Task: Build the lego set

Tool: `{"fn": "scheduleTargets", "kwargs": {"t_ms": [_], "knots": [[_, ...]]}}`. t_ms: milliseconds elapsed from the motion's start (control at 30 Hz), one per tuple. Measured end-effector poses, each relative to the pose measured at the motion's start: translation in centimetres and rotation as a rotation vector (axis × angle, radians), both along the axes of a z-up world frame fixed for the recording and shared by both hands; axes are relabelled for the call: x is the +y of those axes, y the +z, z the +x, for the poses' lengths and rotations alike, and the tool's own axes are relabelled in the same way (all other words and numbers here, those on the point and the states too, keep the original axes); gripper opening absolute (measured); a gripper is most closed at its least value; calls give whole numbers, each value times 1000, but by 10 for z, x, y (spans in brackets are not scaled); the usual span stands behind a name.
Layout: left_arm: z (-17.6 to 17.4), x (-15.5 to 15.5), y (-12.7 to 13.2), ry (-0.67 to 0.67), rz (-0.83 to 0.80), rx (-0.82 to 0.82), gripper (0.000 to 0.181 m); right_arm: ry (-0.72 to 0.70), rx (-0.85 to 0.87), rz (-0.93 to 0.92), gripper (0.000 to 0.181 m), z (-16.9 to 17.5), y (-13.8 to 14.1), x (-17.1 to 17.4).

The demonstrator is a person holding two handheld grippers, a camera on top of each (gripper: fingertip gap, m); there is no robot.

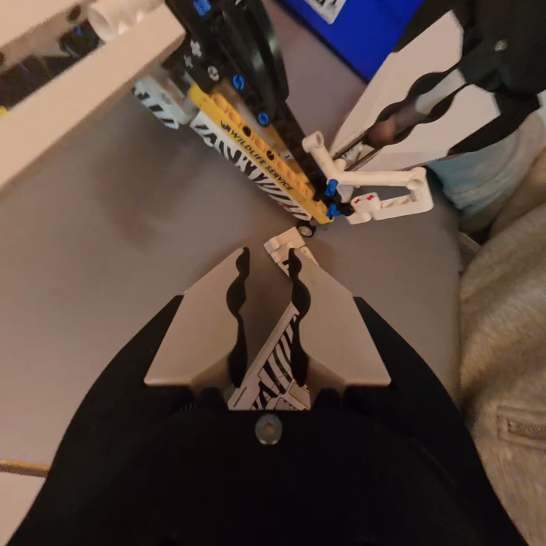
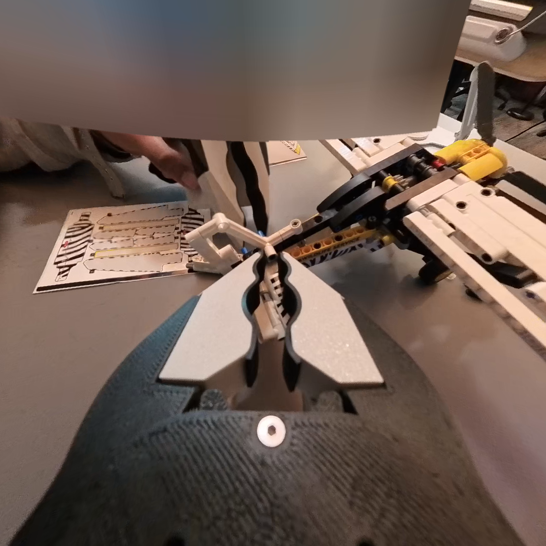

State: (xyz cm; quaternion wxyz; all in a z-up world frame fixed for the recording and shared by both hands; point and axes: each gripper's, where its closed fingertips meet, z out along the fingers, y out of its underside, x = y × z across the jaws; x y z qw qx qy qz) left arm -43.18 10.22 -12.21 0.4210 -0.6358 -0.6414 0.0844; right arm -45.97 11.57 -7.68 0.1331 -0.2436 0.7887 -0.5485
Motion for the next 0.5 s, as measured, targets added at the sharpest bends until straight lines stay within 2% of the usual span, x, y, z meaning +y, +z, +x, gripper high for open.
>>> {"fn": "scheduleTargets", "kwargs": {"t_ms": [100,200,300,433,500], "knots": [[-1,7,-6,27,-48,-33,29,-2,4,-1,7,0,0,0],[-5,9,-10,37,-106,-31,18,-3,8,-4,7,0,0,0],[-4,9,-9,30,-83,-49,16,-5,17,-7,7,-1,-1,0],[-6,10,12,-14,-17,53,9,-11,19,-7,7,-2,-1,0],[-5,12,24,-76,-76,125,9,-13,20,-7,7,-2,-1,0]]}}
